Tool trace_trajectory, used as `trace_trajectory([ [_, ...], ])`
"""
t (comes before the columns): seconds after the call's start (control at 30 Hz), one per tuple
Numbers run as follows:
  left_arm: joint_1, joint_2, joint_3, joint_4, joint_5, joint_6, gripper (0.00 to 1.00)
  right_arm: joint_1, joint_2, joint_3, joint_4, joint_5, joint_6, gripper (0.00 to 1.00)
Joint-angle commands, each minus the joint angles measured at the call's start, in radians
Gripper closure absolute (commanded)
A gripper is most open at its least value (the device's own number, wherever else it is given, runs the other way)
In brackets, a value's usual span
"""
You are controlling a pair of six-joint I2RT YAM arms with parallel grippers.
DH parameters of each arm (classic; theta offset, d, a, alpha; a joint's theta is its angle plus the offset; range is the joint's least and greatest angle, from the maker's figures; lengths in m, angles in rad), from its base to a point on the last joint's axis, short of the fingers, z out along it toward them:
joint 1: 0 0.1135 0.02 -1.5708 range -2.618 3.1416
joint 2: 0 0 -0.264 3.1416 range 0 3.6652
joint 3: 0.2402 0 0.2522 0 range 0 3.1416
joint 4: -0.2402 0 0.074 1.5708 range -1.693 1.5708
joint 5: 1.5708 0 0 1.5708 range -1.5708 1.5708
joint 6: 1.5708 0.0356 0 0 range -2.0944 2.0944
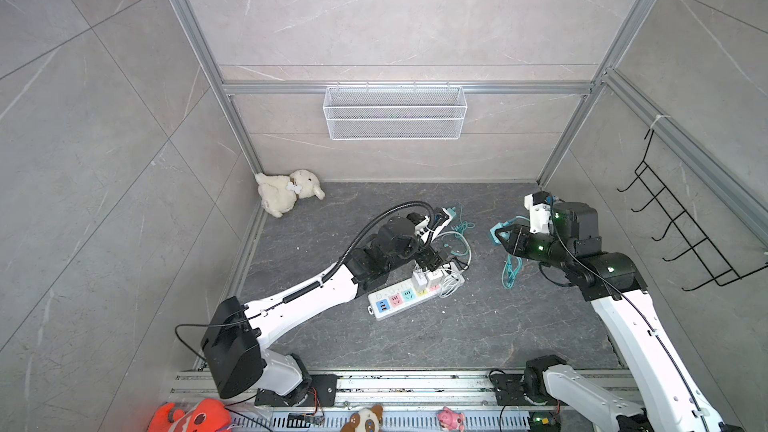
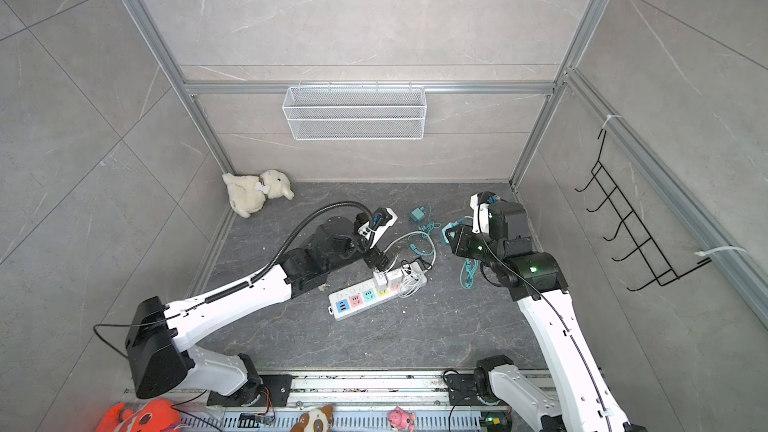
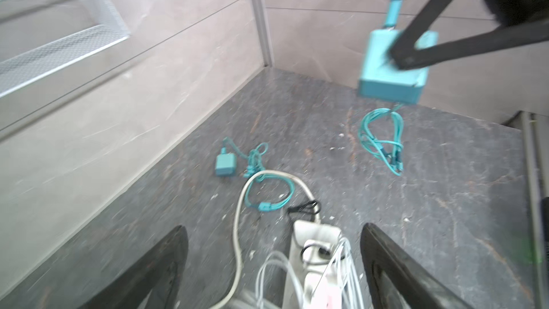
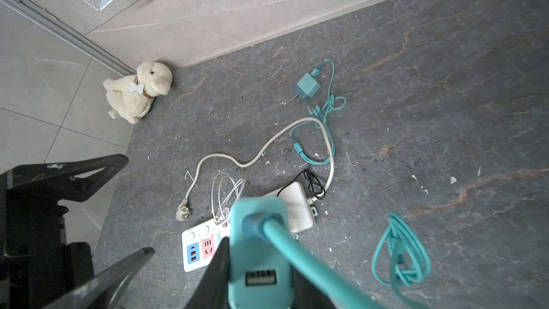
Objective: Insert the plug
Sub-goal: 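Open the left gripper and draw it back while the right gripper holds the charger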
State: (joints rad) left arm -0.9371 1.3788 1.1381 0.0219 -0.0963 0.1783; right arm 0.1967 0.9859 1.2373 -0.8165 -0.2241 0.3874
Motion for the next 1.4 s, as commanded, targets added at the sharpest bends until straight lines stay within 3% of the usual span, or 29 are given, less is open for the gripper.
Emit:
trace_trajectory([
  [0.0, 0.003, -0.099, -0.047, -0.083, -0.157, -0.038, 0.07, 0.013, -0.019, 0.017, -0.045, -0.030, -0.031, 0.94],
  [0.13, 0.015, -0.181, -0.094, -0.202, -0.276, -0.133, 0.06, 0.072, -0.019, -0.007, -0.042, -0.029, -0.023, 0.94],
  [0.37, 0.041, -0.288, -0.174, -0.366, -0.370, -0.303, 0.05, 0.310, 0.063, 0.000, -0.017, 0.103, 0.000, 0.94],
  [0.53, 0.050, -0.371, -0.257, -0.422, -0.465, -0.409, 0.06, 0.440, 0.125, -0.017, 0.047, 0.155, 0.009, 0.94],
  [0.67, 0.053, -0.436, -0.349, -0.424, -0.480, -0.483, 0.06, 0.529, 0.172, -0.020, 0.072, 0.202, 0.005, 0.94],
  [0.93, 0.056, -0.446, -0.428, -0.448, -0.466, -0.561, 0.06, 0.680, 0.235, -0.073, 0.174, 0.345, 0.042, 0.96],
  [1.2, 0.079, -0.431, -0.541, -0.326, -0.453, -0.597, 0.04, 0.788, 0.282, -0.115, 0.193, 0.504, 0.122, 0.96],
  [1.37, 0.192, -0.320, -0.586, -0.171, -0.256, -0.571, 0.06, 0.793, 0.258, -0.154, 0.138, 0.558, 0.220, 0.96],
])
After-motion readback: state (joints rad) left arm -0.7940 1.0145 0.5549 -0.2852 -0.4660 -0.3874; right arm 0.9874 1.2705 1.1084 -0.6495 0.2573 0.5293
